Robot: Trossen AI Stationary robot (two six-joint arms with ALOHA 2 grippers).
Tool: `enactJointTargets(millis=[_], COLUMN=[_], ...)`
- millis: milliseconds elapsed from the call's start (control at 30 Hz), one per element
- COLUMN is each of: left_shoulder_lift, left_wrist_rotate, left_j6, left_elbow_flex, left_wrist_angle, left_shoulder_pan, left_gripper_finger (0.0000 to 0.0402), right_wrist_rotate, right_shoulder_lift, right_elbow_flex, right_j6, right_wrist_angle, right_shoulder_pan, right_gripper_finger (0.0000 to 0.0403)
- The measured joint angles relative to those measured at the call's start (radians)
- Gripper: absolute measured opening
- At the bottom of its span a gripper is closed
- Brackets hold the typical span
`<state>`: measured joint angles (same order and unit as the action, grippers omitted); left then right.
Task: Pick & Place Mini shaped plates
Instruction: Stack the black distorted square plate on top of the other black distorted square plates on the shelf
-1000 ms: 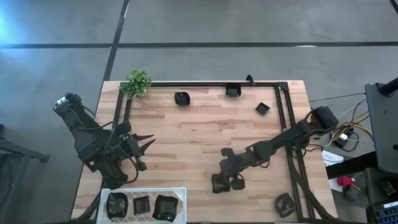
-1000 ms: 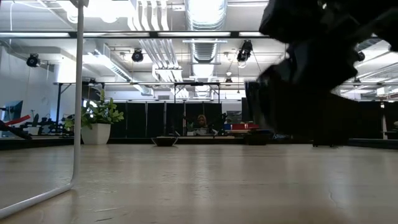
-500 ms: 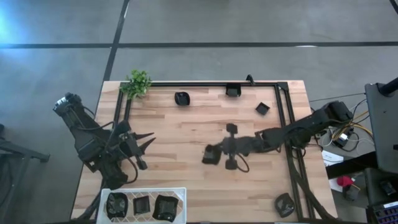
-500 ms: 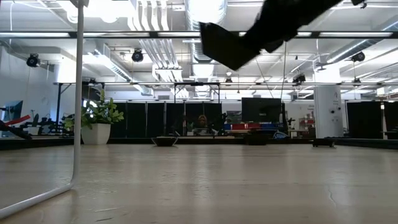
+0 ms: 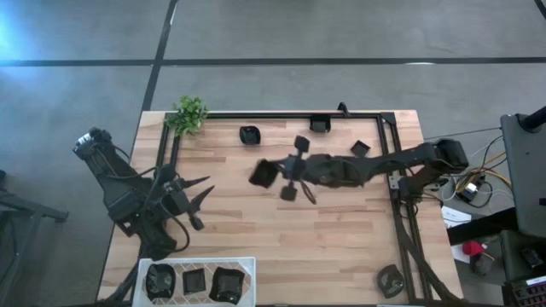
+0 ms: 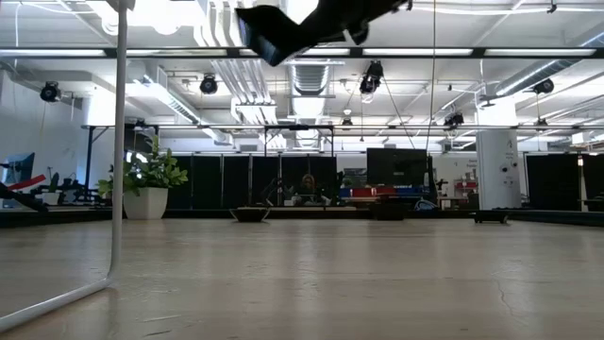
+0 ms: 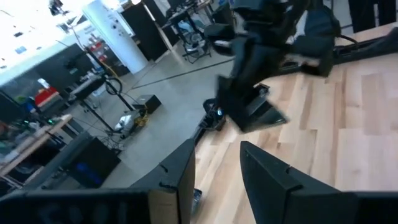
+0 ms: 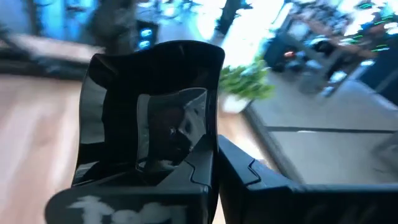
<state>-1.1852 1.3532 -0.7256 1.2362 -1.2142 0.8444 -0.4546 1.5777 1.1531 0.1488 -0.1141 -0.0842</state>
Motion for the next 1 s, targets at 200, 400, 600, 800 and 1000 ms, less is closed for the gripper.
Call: enactJointTargets(millis=[200,400,600,800,1000], left_shoulder_lift=[-0.01,-0.016,-0.016,-0.016,-0.016], left_wrist_rotate=[0.028,0.046,0.031,0.02,0.016], left_j6=[0.081,0.097,0.097,0.08,0.094], left_elbow_flex=[0.0,0.0,-0.005,-0.014,-0.075], left_wrist_angle=[0.042,0.044,0.044,0.062,0.135], left_shoulder_pan=[-0.02,-0.073,-0.165,-0.198,-0.223], left_gripper_finger=[0.0124,0.0124,0.0124,0.0124,0.0124], right_wrist_rotate=[-0.02,-0.02,-0.019,-0.019,-0.018], right_shoulder_lift=[0.128,0.226,0.283,0.284,0.283], right_elbow_flex=[0.161,0.28,0.352,0.359,0.359], right_j6=[0.047,0.096,0.116,0.116,0.12], right_wrist_angle=[0.006,0.008,0.001,0.002,-0.026], right_shoulder_pan=[0.05,0.055,0.054,0.054,0.054], right_gripper_finger=[0.0008,0.0008,0.0008,0.0008,0.0008])
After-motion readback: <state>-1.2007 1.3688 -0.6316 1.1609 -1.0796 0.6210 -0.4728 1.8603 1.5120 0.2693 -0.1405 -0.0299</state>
